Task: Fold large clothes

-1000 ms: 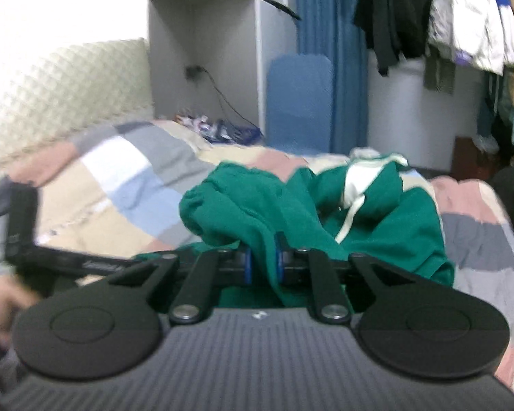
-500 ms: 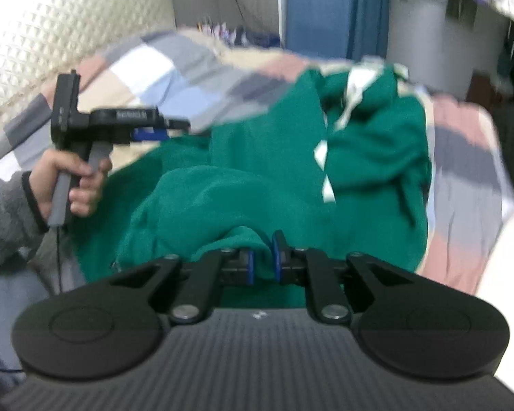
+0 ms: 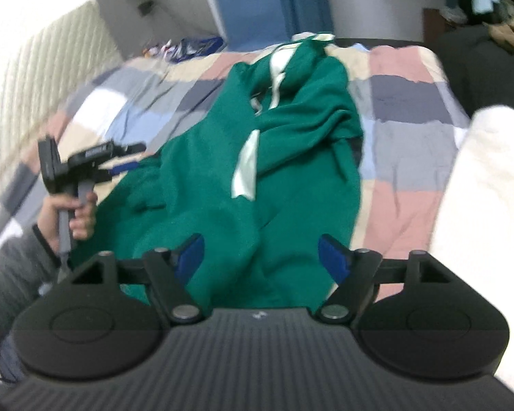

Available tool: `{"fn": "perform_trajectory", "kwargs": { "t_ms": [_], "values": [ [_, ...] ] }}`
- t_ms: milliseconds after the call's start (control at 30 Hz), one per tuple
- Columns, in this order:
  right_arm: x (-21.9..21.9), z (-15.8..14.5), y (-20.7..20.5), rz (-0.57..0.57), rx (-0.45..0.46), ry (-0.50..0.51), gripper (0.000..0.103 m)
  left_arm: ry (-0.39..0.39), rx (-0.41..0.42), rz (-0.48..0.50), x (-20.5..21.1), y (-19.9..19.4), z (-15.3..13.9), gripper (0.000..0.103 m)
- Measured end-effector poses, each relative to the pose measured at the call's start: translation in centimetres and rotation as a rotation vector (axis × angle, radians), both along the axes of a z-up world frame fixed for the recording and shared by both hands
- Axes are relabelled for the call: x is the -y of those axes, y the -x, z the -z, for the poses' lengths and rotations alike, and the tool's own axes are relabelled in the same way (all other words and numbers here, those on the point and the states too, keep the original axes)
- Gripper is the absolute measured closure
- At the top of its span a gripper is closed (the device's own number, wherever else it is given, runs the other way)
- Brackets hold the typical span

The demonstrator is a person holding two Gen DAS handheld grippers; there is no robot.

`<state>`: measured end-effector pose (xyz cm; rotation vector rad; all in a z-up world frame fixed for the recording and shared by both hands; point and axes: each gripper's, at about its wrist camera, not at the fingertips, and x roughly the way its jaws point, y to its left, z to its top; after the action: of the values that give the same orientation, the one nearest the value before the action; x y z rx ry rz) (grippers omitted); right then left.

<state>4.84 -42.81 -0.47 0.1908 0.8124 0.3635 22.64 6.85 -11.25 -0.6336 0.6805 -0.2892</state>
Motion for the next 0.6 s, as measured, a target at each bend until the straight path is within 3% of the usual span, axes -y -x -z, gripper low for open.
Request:
{"fn": "perform_trajectory", "kwargs": {
  "t_ms": [200,300,467,533,567,600],
  "values": [
    [-0.9,0.1,-6.2,-0.005,0.063,-0.041,0.028,-0.002,-0.029,0.012,0.9,-3.0,1.2,0.028],
    [-4.3,1.0,-12.1,-0.057,0.085,-0.065,0.028,0.015,-0.048,0.007,0.9,-5.1,2.1,0.029],
    [-11.6,3.8,-22.8,-0.124,0.08,-0.009,0.029,0.099,-0.117,0.001,0.7,-8.1,4.4,0.03],
    [-14.0,5.3,-27.0,-0.136,0.063,0.022,0.029,0.16,-0.129,0.009,0.6,-8.9,5.0,0.035],
    [-15.0,6.0,-28.7,-0.146,0.063,0.044,0.029,0.162,-0.136,0.001,0.6,-9.3,5.1,0.043],
    [-16.0,6.6,-30.0,-0.15,0.076,0.074,0.029,0.154,-0.145,-0.006,0.6,-9.6,5.1,0.058]
  ]
}}
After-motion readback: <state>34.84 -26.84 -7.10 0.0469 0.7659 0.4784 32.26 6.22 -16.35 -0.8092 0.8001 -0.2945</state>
